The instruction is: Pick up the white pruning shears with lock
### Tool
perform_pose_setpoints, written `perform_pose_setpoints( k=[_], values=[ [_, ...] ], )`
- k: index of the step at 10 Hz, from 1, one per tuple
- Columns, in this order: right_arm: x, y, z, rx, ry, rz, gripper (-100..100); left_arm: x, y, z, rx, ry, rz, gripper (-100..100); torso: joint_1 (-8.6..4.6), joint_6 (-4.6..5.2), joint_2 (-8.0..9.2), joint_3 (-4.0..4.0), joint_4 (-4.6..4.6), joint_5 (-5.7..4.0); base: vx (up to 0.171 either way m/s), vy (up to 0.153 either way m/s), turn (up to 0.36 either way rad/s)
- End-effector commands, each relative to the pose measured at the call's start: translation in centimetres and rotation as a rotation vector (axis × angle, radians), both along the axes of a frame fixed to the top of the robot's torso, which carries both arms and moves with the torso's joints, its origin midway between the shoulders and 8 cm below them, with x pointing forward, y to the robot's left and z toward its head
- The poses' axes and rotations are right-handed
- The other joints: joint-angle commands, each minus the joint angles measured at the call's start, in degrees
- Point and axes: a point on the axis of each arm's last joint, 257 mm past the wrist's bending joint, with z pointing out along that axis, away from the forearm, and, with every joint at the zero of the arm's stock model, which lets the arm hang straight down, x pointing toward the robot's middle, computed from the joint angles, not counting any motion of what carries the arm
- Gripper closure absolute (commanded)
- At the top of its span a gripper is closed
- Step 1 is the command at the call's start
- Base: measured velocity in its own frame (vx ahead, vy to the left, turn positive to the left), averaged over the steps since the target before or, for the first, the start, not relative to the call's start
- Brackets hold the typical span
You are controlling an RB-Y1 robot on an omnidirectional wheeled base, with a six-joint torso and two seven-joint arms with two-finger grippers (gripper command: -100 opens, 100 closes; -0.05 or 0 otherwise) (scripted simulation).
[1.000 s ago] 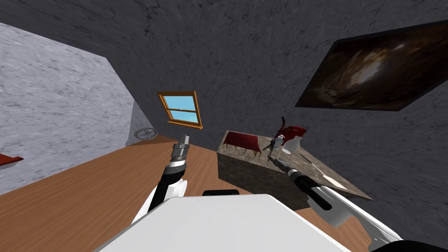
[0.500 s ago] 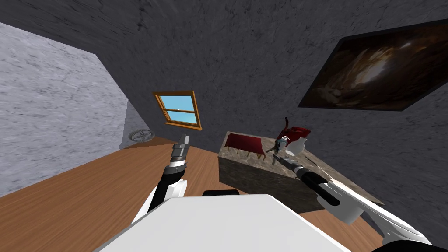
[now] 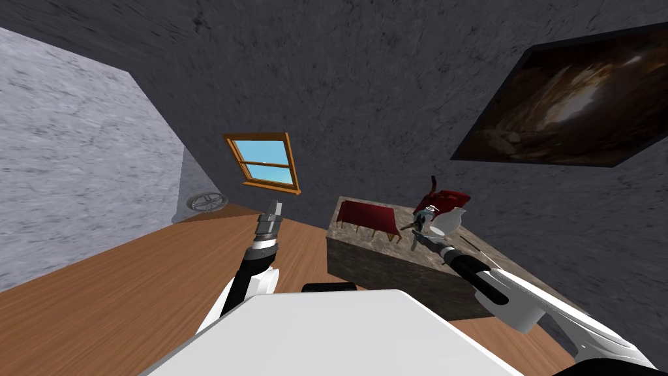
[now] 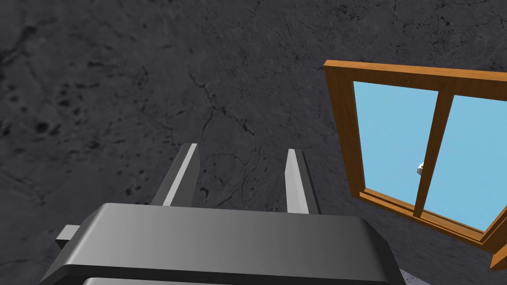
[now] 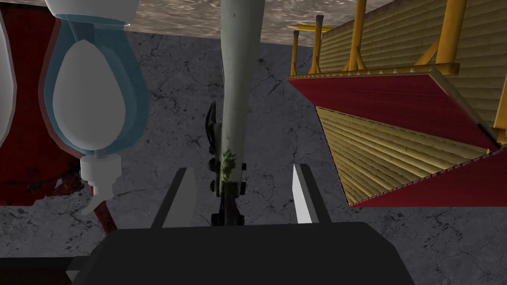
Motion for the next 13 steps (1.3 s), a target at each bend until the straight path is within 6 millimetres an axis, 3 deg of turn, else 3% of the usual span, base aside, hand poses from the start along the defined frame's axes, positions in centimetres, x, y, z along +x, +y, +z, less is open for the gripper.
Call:
perform_pose_setpoints(
  k=[1,4,5,6,11,13],
  values=[
    [0.0,0.0,0.0,0.0,0.0,0.0,100,0.0,0.0,0.0,0.0,0.0,0.0,0,0.0,0.0,0.0,0.0,0.0,0.0,0.002,-0.004,-0.018],
    [0.0,-0.1,0.1,-0.001,-0.001,-0.002,100,0.0,0.0,0.0,0.0,0.0,0.0,0,-0.03,-0.1,-0.1,-0.08,-0.05,-0.08,0.0,0.0,0.0],
    [0.0,-0.1,0.1,-0.001,-0.001,-0.002,0,0.0,0.0,0.0,0.0,0.0,0.0,0,-0.03,-0.1,-0.11,-0.08,-0.06,-0.08,0.0,0.0,0.0],
    [0.1,1.7,-1.1,0.06,-0.003,0.0,-100,0.0,0.0,0.0,0.0,0.0,0.0,0,-0.03,-0.1,-0.11,-0.09,-0.06,-0.08,-0.133,-0.065,0.256],
    [0.3,5.5,-3.1,0.188,-0.004,0.004,-100,0.0,0.0,0.0,0.0,0.0,0.0,0,-0.43,-0.11,0.61,0.33,0.11,-0.18,-0.195,-0.102,0.193],
    [0.0,4.5,-2.9,0.186,0.014,-0.004,-100,0.0,0.0,0.0,0.0,0.0,0.0,0,-0.49,-0.1,0.48,0.27,0.09,-0.17,-0.102,-0.076,0.148]
  ],
)
